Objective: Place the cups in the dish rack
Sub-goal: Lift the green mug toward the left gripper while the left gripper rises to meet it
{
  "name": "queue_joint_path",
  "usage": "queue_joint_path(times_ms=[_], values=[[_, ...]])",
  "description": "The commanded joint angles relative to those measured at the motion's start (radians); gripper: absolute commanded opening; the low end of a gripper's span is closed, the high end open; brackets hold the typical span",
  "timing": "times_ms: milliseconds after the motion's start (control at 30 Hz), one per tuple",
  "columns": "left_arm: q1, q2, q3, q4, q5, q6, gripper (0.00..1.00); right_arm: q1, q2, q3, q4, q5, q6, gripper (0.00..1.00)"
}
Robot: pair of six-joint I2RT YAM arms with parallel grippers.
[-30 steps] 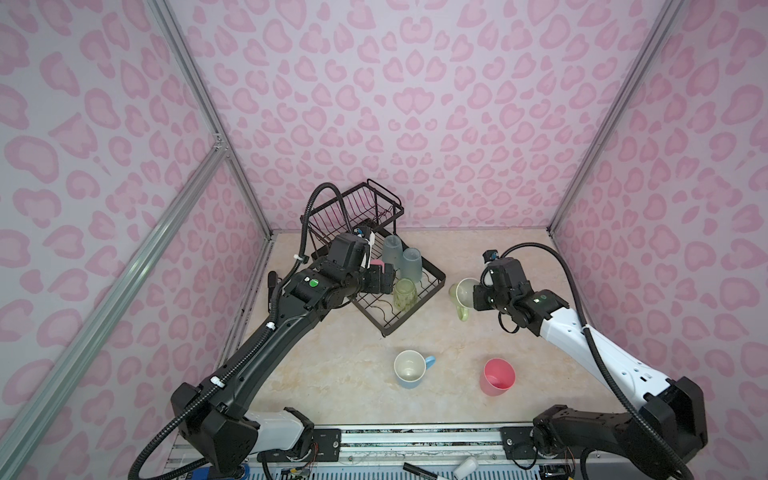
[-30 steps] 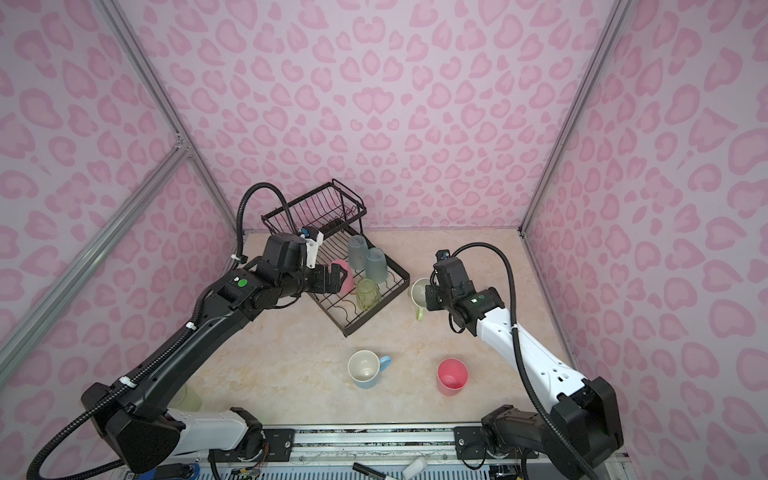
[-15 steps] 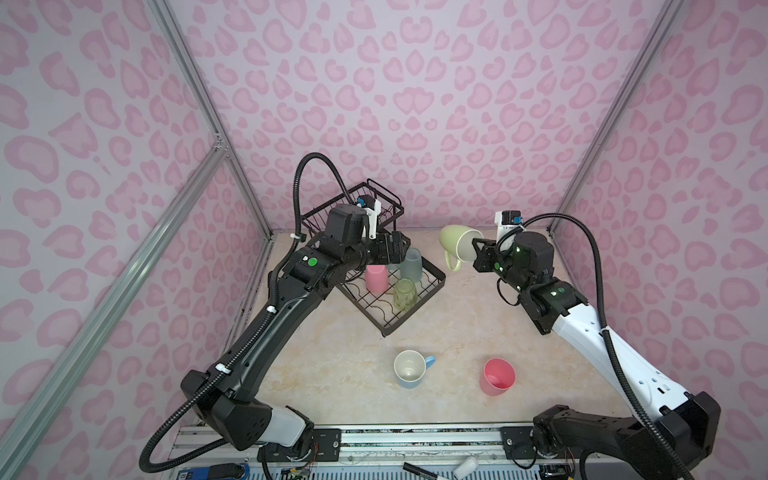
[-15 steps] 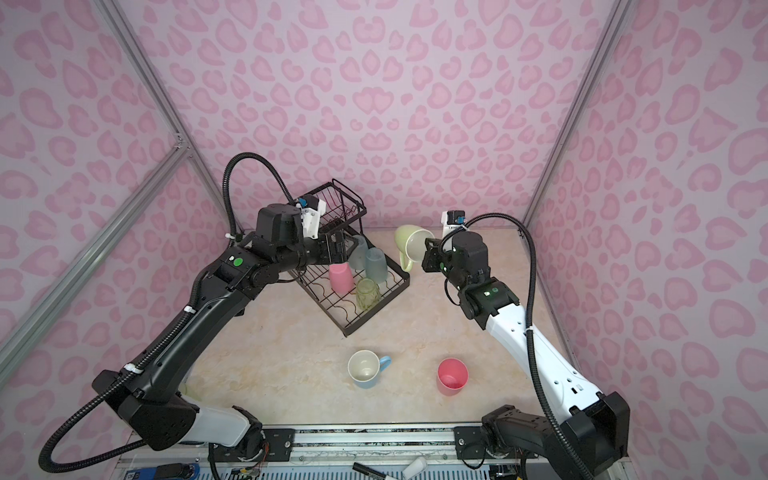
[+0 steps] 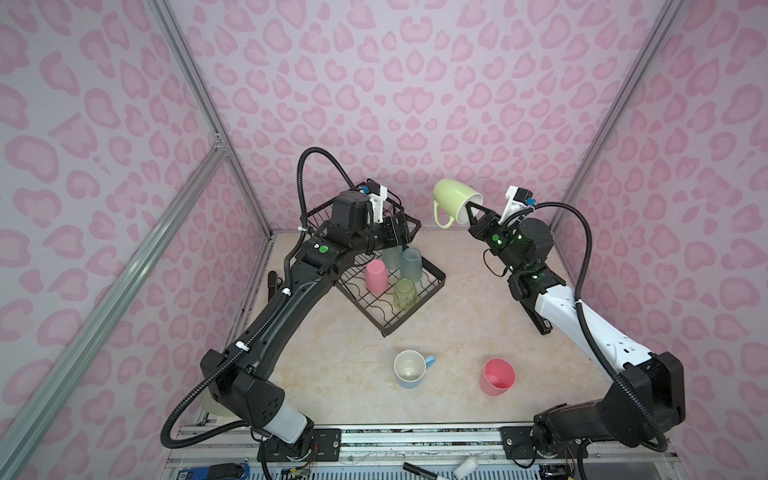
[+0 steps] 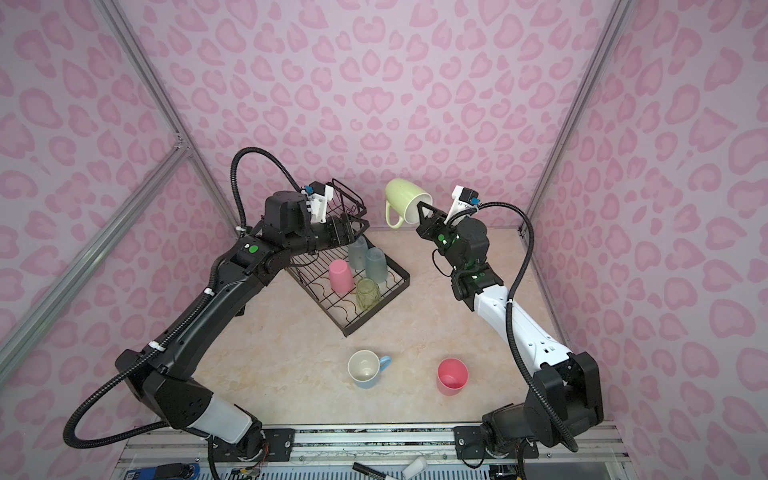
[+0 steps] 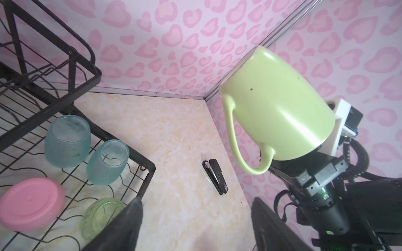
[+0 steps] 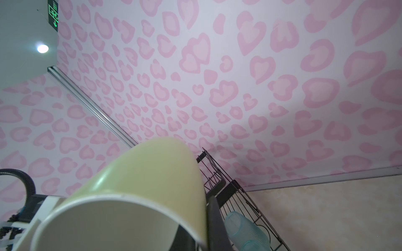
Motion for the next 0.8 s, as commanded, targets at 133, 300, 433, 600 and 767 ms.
queue_joint_path(times_ms=[133, 300, 433, 600, 767], values=[[0.003, 0.004, -0.05, 0.261, 0.105, -0.161, 0.76, -0.014, 0.067, -0.012, 0.306, -0.025, 0.224, 0.0], [0.004, 0.016, -0.064, 0.341, 0.153, -0.236, 0.75, -0.026, 0.103, -0.015, 0.362, -0.043, 0.29, 0.0], [0.005, 0.029, -0.108, 0.464, 0.196, -0.326, 0.75, -0.028, 0.111, -0.025, 0.38, -0.043, 0.304, 0.0], [0.005, 0.053, -0.15, 0.606, 0.234, -0.422, 0.74, -0.035, 0.125, -0.02, 0.39, -0.058, 0.324, 0.0], [0.004, 0.066, -0.145, 0.646, 0.244, -0.425, 0.73, -0.041, 0.136, -0.02, 0.395, -0.072, 0.333, 0.0]])
